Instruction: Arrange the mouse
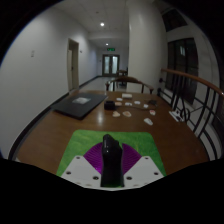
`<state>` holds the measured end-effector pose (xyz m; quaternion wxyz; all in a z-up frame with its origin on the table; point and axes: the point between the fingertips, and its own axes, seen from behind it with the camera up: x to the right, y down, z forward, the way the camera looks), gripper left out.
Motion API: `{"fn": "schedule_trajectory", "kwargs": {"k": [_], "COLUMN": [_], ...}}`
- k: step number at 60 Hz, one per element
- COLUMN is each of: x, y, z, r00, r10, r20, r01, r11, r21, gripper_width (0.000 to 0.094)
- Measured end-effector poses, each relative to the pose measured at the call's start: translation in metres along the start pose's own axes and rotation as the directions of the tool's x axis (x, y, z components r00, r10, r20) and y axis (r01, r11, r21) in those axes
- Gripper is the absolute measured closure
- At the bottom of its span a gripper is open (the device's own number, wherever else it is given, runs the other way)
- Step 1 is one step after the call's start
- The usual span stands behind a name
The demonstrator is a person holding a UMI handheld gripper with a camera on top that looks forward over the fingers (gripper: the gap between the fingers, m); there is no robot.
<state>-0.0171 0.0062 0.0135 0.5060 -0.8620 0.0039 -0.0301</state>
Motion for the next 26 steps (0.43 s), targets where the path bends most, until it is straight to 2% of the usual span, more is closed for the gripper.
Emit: {"fn": "schedule_trajectory", "kwargs": {"k": [2, 7, 13, 17, 18, 21, 26], "x": [0.002, 0.005, -0.001, 0.003, 0.006, 0.018, 0.042], "y": [-0.001, 0.003, 0.002, -0.005, -0.007, -0.009, -0.006], "z": [0.002, 0.002, -0.011, -0.028, -0.034, -0.051, -0.08], "r00": [1.0, 1.0, 0.996, 0.991, 0.99, 0.989, 0.987], "r10": [-0.01, -0.02, -0.003, -0.007, -0.008, -0.004, 0.007], "r20": [-0.003, 0.006, 0.09, 0.135, 0.14, 0.146, 0.158], "r01": [0.01, 0.02, 0.008, 0.012, 0.012, 0.007, -0.004], "r11": [1.0, 1.0, 0.999, 0.999, 1.0, 1.0, 1.0], "r21": [0.017, -0.016, -0.049, -0.033, -0.028, -0.019, -0.02], "gripper_width": [0.0717, 0.0587, 0.0468, 0.0275, 0.0143, 0.0086, 0.0079]}}
